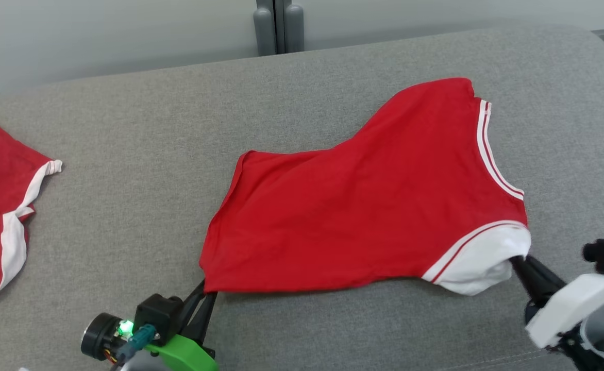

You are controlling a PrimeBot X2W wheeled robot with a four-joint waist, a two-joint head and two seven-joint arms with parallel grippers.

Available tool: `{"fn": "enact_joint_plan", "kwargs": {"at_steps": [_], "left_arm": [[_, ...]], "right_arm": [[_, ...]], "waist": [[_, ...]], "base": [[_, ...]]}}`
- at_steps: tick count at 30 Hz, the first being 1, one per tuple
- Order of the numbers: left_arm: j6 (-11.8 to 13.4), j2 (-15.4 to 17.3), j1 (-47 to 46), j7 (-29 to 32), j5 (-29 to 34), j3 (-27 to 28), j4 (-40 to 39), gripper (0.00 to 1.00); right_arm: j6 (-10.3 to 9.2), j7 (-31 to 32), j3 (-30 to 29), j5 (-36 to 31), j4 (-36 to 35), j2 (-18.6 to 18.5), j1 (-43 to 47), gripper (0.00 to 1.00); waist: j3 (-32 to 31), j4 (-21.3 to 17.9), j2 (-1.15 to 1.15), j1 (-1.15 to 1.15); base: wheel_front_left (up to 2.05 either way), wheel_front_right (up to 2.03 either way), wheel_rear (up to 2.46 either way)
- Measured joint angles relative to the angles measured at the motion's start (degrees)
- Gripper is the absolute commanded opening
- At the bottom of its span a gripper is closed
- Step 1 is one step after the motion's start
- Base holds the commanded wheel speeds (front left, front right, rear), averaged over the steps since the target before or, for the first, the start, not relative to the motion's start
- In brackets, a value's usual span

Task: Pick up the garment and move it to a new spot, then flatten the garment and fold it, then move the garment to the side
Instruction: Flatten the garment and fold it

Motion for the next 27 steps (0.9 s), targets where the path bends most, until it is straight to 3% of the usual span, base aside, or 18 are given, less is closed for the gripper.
{"fn": "enact_joint_plan", "kwargs": {"at_steps": [7,12,19,23,27], "left_arm": [[0.3,1.8,3.7,6.7,-6.9,3.5,-21.2,0.0],[0.8,4.0,3.8,13.6,-10.5,5.4,-37.1,0.0],[1.0,8.9,-5.0,24.4,-13.6,9.4,-51.6,0.0],[0.9,10.5,-12.1,30.1,-16.9,10.4,-54.3,0.0],[0.6,12.2,-19.8,35.1,-20.4,11.2,-52.2,0.0]], "right_arm": [[-0.03,4.4,-15.1,19.0,-25.8,-3.4,9.2,0.0],[-0.03,7.1,-28.3,27.9,-36.5,-4.2,10.4,0.0],[-0.03,12.7,-42.3,37.9,-42.8,-6.8,4.7,0.0],[-0.04,16.5,-44.2,39.2,-43.0,-9.1,-0.4,0.0],[-0.04,20.0,-39.8,36.5,-40.6,-10.0,-8.6,0.0]], "waist": [[-3.0,-0.6,0.0,0.0],[-4.5,-1.4,0.0,0.0],[-5.1,-1.5,0.0,0.0],[-3.9,-1.6,0.0,0.0],[-1.6,-1.6,0.0,0.0]], "base": [[0.0,0.0,0.0],[0.0,0.0,0.0],[0.0,0.0,0.0],[0.0,0.0,0.0],[0.0,0.0,0.0]]}}
